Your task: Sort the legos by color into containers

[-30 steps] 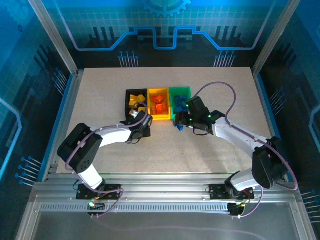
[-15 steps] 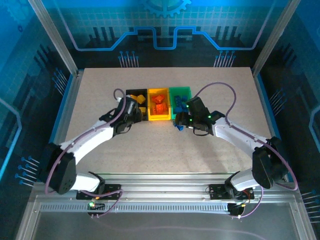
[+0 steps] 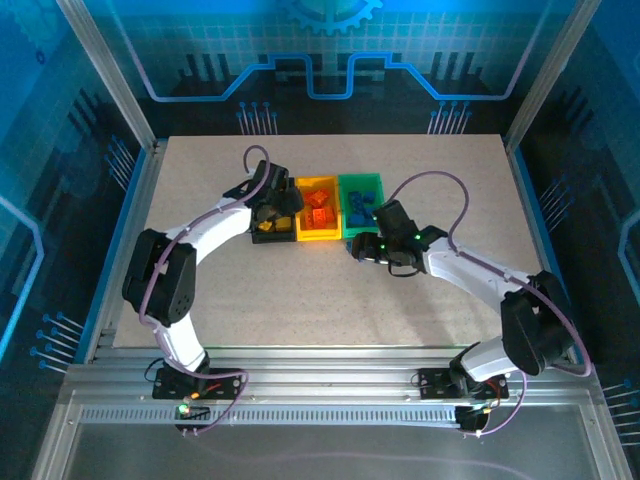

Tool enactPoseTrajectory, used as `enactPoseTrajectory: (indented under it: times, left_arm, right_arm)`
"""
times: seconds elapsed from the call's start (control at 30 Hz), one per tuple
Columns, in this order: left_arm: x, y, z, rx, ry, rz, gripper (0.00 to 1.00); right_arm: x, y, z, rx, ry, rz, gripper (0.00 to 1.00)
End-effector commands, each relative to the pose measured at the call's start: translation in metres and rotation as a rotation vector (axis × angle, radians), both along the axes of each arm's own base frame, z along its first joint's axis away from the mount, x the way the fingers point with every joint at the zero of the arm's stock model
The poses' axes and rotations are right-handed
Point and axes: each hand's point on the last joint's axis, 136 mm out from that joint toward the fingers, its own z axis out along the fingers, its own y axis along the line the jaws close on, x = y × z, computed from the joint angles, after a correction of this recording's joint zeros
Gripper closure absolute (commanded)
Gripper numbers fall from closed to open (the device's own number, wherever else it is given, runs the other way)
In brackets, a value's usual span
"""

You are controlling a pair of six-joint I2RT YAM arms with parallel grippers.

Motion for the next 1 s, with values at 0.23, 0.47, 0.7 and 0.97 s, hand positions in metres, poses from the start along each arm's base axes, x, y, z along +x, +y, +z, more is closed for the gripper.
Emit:
enactPoseTrajectory:
  times: [0.23,0.47,0.7,0.97]
  left_arm:
    - [-0.071,-0.035,0.109,-0.201,-0.213,-0.147,0.01]
    - [-0.141,-0.014,0.090,-0.279,-0.195,-0.122,0.01]
    - [-0.180,0.010,0.037,-0.320,-0.122,-0.017,0.01]
    - [-0.191,0.014,-0.015,-0.371,-0.066,0.043,0.01]
  right_arm:
    - [0.035,0.007,-0.039,-0.144,0.036,0.089,0.33]
    - [0.048,0.012,-0.058,-0.173,0.052,0.118,0.38]
    - [0.037,0.009,-0.071,-0.162,0.081,0.103,0.60]
    - [0.010,0.005,-0.059,-0.135,0.069,0.102,0.77]
